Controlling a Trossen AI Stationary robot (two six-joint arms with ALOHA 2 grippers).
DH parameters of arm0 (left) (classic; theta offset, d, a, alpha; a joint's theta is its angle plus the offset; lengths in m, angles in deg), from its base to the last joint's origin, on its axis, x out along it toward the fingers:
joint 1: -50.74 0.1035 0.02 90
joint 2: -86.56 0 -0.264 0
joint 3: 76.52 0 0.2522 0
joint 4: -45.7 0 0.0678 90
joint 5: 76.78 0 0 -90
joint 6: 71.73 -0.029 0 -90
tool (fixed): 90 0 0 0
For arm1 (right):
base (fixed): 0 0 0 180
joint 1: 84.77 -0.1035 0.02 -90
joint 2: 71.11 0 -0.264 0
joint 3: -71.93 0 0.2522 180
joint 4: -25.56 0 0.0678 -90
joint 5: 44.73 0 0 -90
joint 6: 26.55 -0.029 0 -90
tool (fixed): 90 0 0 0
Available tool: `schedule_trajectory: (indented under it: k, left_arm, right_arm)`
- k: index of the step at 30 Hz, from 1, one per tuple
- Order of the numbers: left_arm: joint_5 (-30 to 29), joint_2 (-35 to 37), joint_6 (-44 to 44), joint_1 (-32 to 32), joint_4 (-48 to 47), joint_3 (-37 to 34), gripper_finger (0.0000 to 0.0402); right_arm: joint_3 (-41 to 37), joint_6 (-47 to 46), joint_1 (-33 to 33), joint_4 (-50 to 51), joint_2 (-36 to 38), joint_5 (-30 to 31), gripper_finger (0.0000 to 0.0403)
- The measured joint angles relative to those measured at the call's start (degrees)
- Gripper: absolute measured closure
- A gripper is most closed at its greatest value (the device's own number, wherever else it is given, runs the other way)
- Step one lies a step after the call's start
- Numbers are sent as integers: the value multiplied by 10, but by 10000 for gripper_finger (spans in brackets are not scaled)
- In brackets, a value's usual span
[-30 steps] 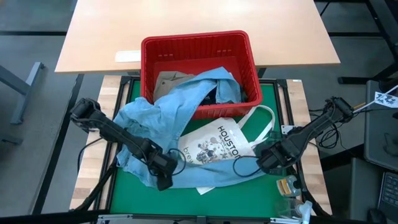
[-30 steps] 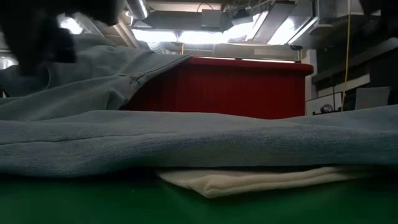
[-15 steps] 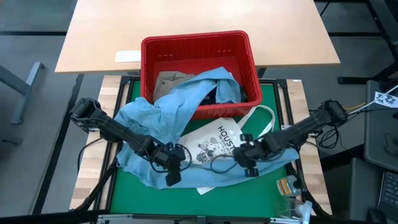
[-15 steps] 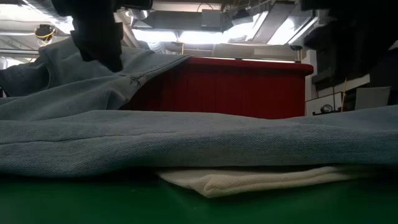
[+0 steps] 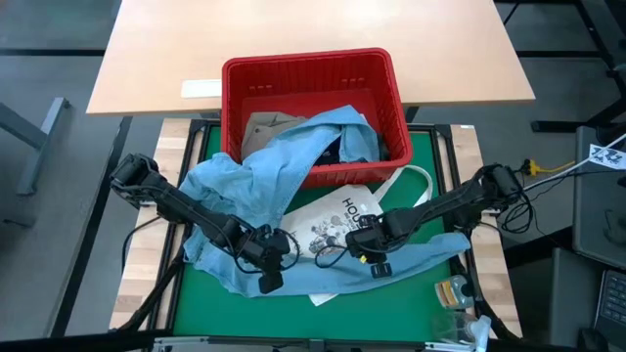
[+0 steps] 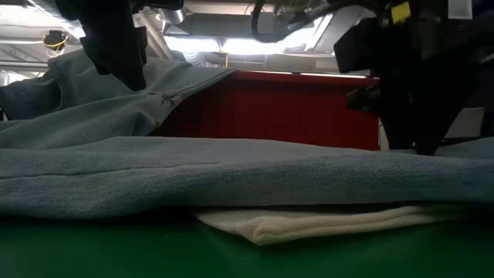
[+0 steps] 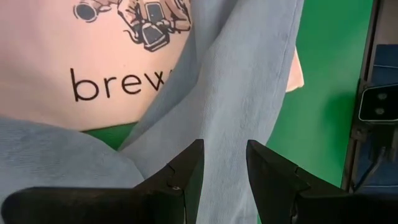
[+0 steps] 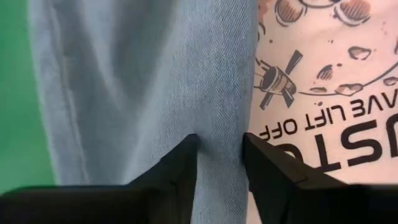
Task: Fold Laundry from Bin
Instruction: Fold the blue jeans
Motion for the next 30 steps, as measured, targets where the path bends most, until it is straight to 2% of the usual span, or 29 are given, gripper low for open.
schedule_trajectory:
  k: [6,12,15,22,30]
  left_arm:
    - [0,-5,8,-16,-16,0,286]
    - [1,-11,61,-34,-55,1,286]
    - [2,-13,73,-43,-86,1,286]
    - [2,-21,124,-53,-140,1,286]
    - [3,-79,168,-79,-173,1,286]
  right_arm:
    - [0,12,0,3,3,4,390]
    - [0,-8,-2,40,20,19,383]
    - [0,-27,-2,69,34,45,396]
    - [0,-82,-2,105,61,108,393]
    - [0,-159,-2,186,63,148,391]
